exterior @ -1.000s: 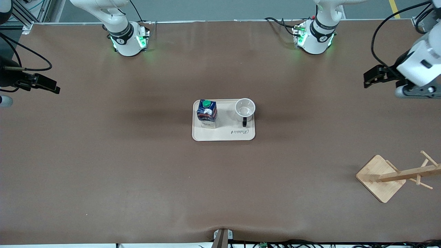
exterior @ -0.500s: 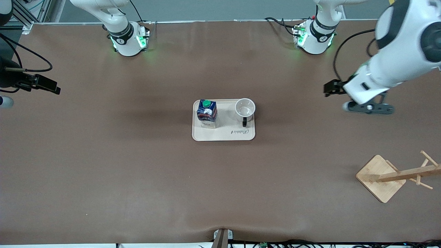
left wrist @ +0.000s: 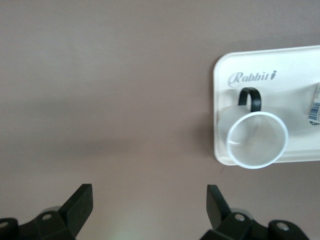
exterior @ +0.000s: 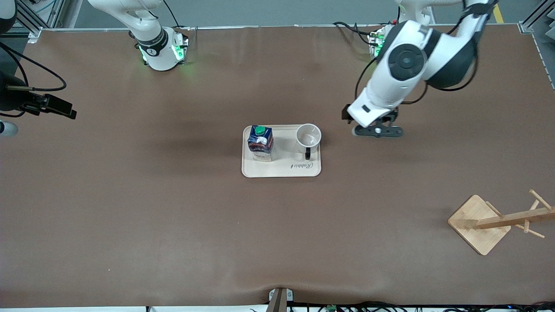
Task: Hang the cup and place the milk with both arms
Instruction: 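Lower the left gripper onto the white mug rim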
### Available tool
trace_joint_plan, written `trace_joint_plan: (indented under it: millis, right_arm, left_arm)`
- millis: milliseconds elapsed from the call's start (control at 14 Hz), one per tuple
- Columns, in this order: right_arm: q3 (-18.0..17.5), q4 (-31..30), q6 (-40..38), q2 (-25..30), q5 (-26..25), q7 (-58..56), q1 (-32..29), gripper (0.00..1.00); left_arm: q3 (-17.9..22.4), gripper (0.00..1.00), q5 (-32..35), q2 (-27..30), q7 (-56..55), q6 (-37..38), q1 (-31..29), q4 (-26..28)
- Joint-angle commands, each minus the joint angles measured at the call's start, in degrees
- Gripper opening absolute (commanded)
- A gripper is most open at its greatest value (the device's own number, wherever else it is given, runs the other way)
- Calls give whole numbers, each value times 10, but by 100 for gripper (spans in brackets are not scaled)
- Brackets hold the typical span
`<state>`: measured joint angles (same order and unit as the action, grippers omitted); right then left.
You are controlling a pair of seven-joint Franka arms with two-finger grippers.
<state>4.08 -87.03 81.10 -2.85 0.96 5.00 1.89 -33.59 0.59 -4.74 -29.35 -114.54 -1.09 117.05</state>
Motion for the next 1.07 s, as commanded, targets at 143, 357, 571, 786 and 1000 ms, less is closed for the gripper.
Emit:
trace_joint_plan:
  millis: [143,357,571,786,1000]
  right_arm:
    - [5,-3,1,2,6,-4,1,100]
    - [6,-2,-3,3,5,-4,4,100]
    - [8,-2,1,1,6,-4,6,100]
    - [8,1,-1,2,5,-4,10,100]
    - [17,2,2,0,5,-4,18,100]
  left_arm:
    - [-38,100,34,-70,-129,-105,43,36]
    - [-38,95,159,-153,-260,-149,75,30]
    - [-38,87,211,-207,-299,-164,79,7]
    - [-38,33,214,-238,-299,-197,79,5]
    - [-36,24,236,-246,-300,-207,78,5]
